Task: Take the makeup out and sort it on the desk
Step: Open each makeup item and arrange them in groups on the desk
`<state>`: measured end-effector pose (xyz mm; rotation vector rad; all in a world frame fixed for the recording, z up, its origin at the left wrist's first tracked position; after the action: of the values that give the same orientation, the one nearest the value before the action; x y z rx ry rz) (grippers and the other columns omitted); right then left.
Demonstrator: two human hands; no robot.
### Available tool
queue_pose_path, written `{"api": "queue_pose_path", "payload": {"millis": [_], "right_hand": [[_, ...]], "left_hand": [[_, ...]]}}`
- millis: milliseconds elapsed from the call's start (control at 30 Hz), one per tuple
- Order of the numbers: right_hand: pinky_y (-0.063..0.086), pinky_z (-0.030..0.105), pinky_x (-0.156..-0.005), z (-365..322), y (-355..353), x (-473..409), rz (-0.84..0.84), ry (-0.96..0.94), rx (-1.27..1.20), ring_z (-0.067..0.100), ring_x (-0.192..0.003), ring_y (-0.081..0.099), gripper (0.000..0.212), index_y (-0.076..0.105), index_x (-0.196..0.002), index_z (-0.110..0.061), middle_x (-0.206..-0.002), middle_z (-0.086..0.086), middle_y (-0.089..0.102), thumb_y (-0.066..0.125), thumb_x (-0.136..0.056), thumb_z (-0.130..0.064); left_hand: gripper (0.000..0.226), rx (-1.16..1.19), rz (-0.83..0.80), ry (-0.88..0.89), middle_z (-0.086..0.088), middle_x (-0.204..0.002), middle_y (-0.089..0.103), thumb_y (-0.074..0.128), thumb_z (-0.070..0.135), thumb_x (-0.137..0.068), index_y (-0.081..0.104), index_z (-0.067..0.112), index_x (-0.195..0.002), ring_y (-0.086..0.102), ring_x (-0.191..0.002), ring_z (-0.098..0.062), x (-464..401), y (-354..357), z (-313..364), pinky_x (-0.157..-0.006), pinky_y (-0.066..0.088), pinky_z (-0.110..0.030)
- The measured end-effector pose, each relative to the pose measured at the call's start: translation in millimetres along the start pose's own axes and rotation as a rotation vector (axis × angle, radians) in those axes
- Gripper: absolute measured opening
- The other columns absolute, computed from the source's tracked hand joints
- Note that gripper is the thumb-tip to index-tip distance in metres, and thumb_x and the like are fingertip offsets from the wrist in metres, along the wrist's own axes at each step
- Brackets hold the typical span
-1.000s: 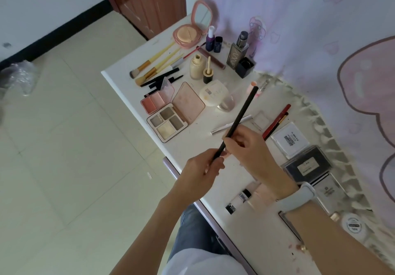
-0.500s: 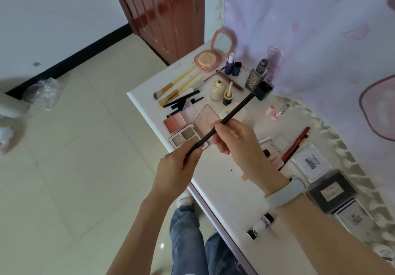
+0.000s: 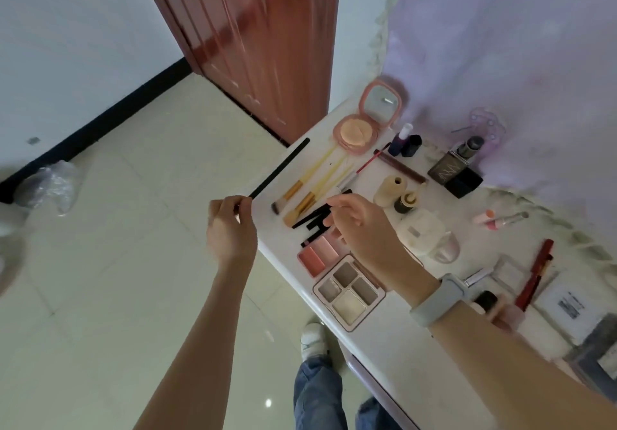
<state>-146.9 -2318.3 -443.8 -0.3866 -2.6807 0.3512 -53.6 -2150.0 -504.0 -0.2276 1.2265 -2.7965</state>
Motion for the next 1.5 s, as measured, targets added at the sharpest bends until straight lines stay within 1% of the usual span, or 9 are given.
{"api": "queue_pose_path", "payload": {"millis": [333,500,633,700,833,900,967,1133,1500], "right_hand": [[0.044,0.009,-0.059,4.9,-10.3,-17.3,0.047,0.003,-0.083,-0.004,-0.064,0.058,0.022,0.058,-0.1,-0.028,-0.079,-0.008,0.065,0.042,-0.094,-0.015],[0.044,0.012,-0.063,3.7,-14.1,-23.8,0.063,-0.003,-0.051,-0.003,-0.068,0.058,0.021,0.058,-0.095,-0.031,-0.079,-0.009,0.065,0.043,-0.093,-0.016],[0.042,0.013,-0.084,-1.1,-5.7,-31.8,0.017,-0.176,0.373,-0.002,-0.098,0.055,0.029,0.057,-0.117,-0.019,-0.107,-0.009,0.063,0.039,-0.095,-0.016],[0.036,0.028,-0.101,-0.8,3.5,-42.8,-0.111,-0.274,0.746,0.013,-0.124,0.043,0.039,0.044,-0.133,-0.016,-0.134,0.0,0.05,0.036,-0.095,-0.014],[0.005,0.043,-0.116,6.9,12.6,-64.6,-0.254,-0.187,1.154,0.02,-0.143,0.009,0.049,0.015,-0.146,-0.019,-0.156,0.003,0.01,0.026,-0.099,-0.026],[0.002,0.045,-0.115,9.4,15.3,-68.5,-0.253,-0.156,1.202,0.02,-0.143,0.007,0.049,0.013,-0.147,-0.02,-0.157,0.003,0.004,0.023,-0.1,-0.029],[0.001,0.045,-0.115,10.3,17.0,-69.5,-0.252,-0.144,1.215,0.021,-0.143,0.007,0.05,0.012,-0.147,-0.021,-0.157,0.003,0.002,0.025,-0.099,-0.03],[0.002,0.043,-0.115,12.9,15.4,-68.7,-0.275,-0.123,1.184,0.022,-0.144,0.004,0.054,0.01,-0.147,-0.02,-0.157,0.004,-0.001,0.03,-0.098,-0.029],[0.007,0.038,-0.114,16.7,12.2,-63.0,-0.2,-0.183,1.151,0.023,-0.142,0.009,0.049,0.023,-0.143,-0.007,-0.154,0.009,0.014,0.032,-0.097,-0.02]], "left_hand": [[0.025,-0.257,-0.153,0.319,-0.014,-0.099,0.056,0.06,0.018,-0.087,0.065,0.012,-0.11,0.058,-0.08,-0.029,-8.6,19.1,10.1,-0.059,0.041,-0.029],[0.052,-0.224,-0.264,0.36,-0.022,-0.11,0.05,0.051,-0.004,-0.082,0.043,-0.001,-0.133,0.054,-0.093,-0.034,2.0,5.6,4.3,-0.078,0.048,-0.04],[0.058,-0.069,-0.291,0.312,-0.02,-0.111,0.047,0.034,-0.023,-0.077,0.043,-0.002,-0.13,0.05,-0.094,-0.025,2.9,-0.4,7.6,-0.08,0.036,-0.021],[0.058,-0.05,-0.333,0.34,-0.018,-0.113,0.051,0.032,-0.024,-0.08,0.042,0.0,-0.132,0.05,-0.09,-0.017,1.0,2.2,13.3,-0.076,0.037,-0.017],[0.04,0.117,-0.373,0.265,-0.008,-0.116,0.06,0.04,-0.004,-0.094,0.039,0.008,-0.133,0.061,-0.097,-0.017,-5.2,7.5,25.4,-0.08,0.049,-0.023],[0.026,0.166,-0.342,0.228,-0.003,-0.104,0.066,0.048,0.005,-0.094,0.045,0.01,-0.12,0.064,-0.091,-0.011,-8.6,11.2,29.4,-0.073,0.047,-0.012],[0.013,0.15,-0.344,0.242,0.001,-0.093,0.067,0.055,0.01,-0.091,0.05,0.012,-0.104,0.062,-0.078,0.001,-12.3,16.3,34.5,-0.063,0.041,-0.001],[0.015,-0.087,-0.323,0.417,-0.002,-0.101,0.065,0.062,0.021,-0.087,0.068,0.013,-0.098,0.057,-0.096,-0.018,-16.7,35.0,46.4,-0.084,0.041,-0.029],[0.023,-0.185,-0.236,0.495,-0.009,-0.095,0.064,0.063,0.025,-0.086,0.069,0.012,-0.103,0.056,-0.089,-0.026,-7.4,45.5,47.7,-0.078,0.039,-0.034]]}}
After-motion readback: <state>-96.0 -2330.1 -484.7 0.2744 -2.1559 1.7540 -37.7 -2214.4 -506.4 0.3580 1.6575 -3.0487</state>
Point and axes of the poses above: each hand's wrist, its own x-axis away from the middle knuckle, its own y-axis out of the palm, z = x × y, the point moved 2 cm from there along -x, towards the middle knuckle
